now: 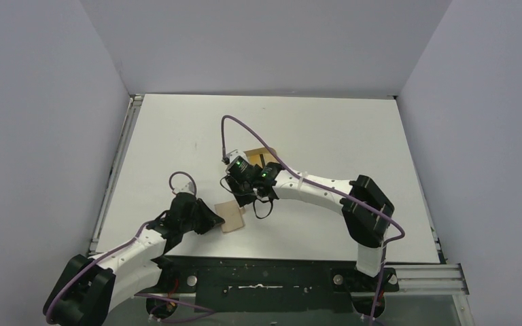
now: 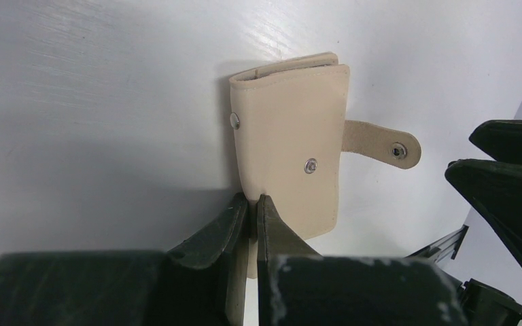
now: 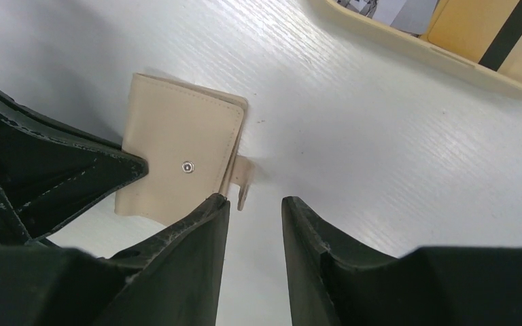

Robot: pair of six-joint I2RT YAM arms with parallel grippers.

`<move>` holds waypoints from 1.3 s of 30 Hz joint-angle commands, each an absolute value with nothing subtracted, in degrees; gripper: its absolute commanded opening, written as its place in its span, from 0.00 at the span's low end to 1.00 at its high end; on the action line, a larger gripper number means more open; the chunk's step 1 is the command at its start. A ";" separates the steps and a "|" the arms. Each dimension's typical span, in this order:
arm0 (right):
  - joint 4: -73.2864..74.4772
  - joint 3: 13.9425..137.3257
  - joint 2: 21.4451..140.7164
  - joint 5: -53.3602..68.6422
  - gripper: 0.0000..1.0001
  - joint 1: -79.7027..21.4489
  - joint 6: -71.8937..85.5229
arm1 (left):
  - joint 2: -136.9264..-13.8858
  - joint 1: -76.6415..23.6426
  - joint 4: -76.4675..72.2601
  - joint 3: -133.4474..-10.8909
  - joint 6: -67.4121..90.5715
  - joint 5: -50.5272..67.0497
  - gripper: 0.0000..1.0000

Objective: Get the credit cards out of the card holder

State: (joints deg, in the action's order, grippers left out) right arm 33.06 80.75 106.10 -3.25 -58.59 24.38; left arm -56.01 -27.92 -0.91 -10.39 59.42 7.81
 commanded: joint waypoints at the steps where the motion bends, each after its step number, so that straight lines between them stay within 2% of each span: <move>1: 32.10 80.55 105.29 -4.76 0.35 -58.55 23.97 | -57.86 -27.80 -0.11 -11.25 58.36 7.82 0.00; 14: 29.69 78.12 105.63 -1.17 0.34 -58.20 25.35 | -57.70 -27.77 -0.49 -11.31 58.36 7.80 0.00; 25: 28.21 77.36 106.20 -0.44 0.26 -58.25 25.84 | -57.08 -27.77 -0.09 -10.96 58.36 7.73 0.00; 39: 27.53 76.68 106.97 -0.44 0.21 -58.21 26.32 | -56.66 -27.77 -0.09 -10.78 58.45 7.62 0.00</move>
